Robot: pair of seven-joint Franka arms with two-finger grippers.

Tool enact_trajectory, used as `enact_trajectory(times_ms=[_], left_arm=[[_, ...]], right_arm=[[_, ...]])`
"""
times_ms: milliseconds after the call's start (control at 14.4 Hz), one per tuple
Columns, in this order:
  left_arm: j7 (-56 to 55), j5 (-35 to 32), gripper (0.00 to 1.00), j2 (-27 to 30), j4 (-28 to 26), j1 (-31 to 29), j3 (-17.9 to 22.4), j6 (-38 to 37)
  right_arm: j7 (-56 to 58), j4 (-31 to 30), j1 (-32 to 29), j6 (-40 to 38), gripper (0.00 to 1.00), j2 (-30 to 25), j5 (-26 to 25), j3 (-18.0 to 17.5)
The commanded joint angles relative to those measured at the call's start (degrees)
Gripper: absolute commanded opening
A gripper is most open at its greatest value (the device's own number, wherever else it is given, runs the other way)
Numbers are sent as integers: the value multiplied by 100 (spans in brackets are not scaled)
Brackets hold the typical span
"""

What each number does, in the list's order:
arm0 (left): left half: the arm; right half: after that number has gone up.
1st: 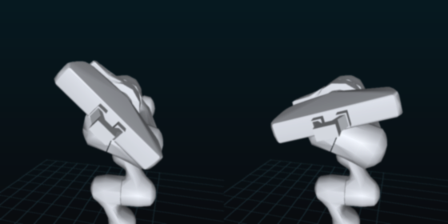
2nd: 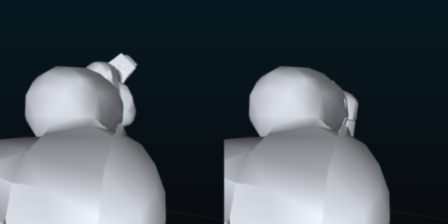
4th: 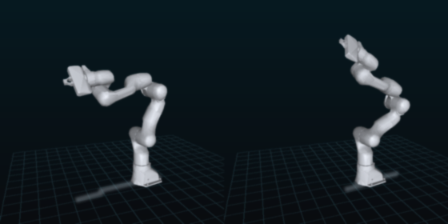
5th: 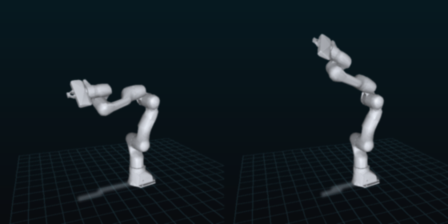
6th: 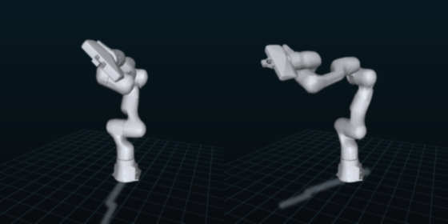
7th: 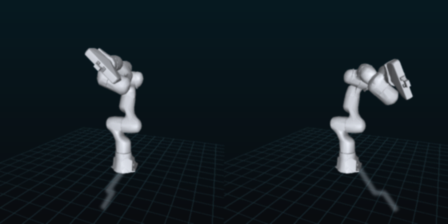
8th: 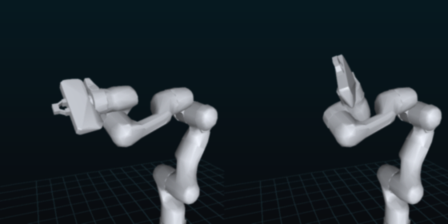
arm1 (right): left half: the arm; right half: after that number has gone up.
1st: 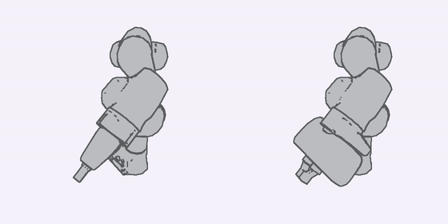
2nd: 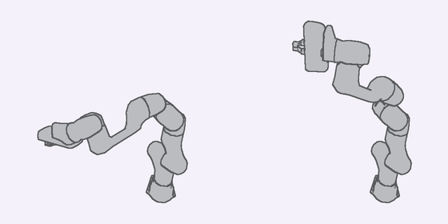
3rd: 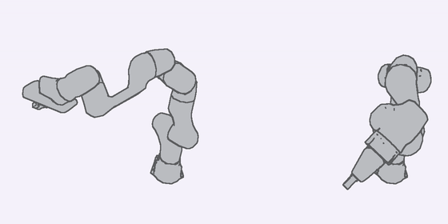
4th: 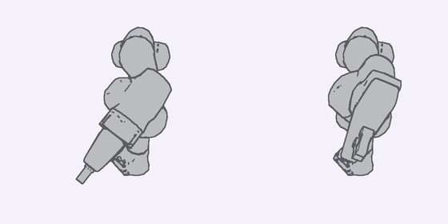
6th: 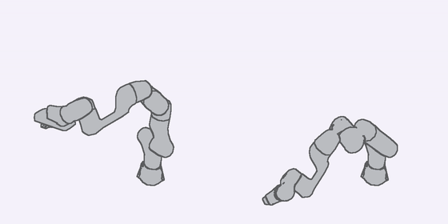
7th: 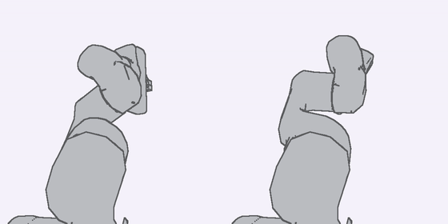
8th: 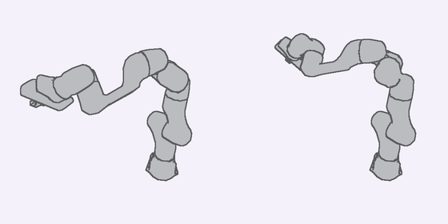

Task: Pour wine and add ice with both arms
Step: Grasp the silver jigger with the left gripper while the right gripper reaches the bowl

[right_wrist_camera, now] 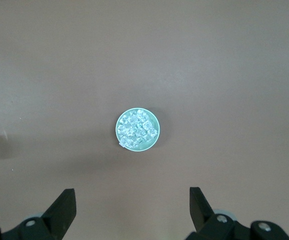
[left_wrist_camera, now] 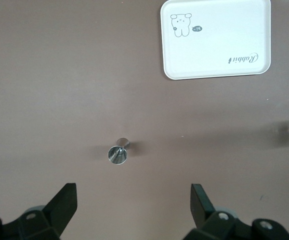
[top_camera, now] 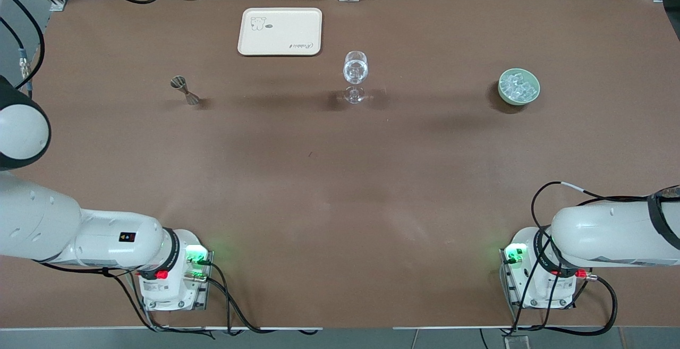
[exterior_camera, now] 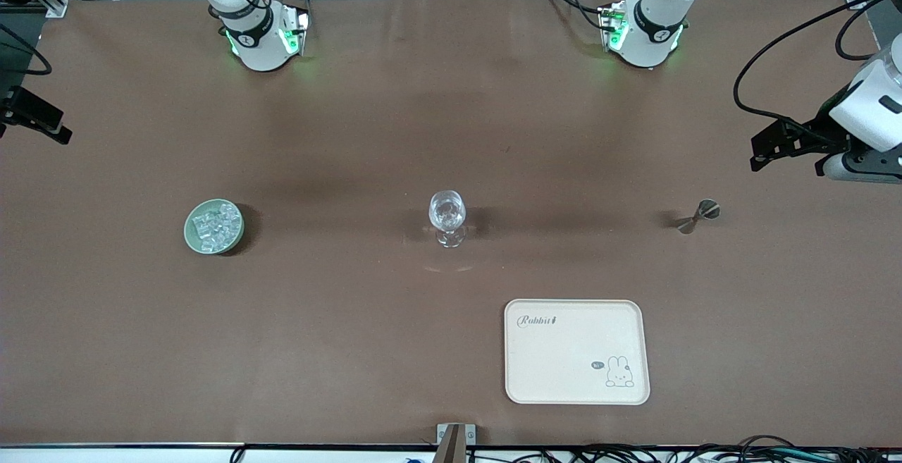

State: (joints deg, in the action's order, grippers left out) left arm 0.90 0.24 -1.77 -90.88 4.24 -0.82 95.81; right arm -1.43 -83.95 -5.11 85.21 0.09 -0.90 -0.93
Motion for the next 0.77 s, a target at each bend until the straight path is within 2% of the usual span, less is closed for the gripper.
enact_trajectory(times_ms=[0, 697], left_arm=[[-29, -112, 100, 142, -140, 24, 12, 96], [-55, -103, 100, 99, -96, 77, 38, -168]], right_arm=[[11, -86, -16, -22, 100, -97, 20, -13], [90, -104, -42, 127, 100, -97, 55, -4]])
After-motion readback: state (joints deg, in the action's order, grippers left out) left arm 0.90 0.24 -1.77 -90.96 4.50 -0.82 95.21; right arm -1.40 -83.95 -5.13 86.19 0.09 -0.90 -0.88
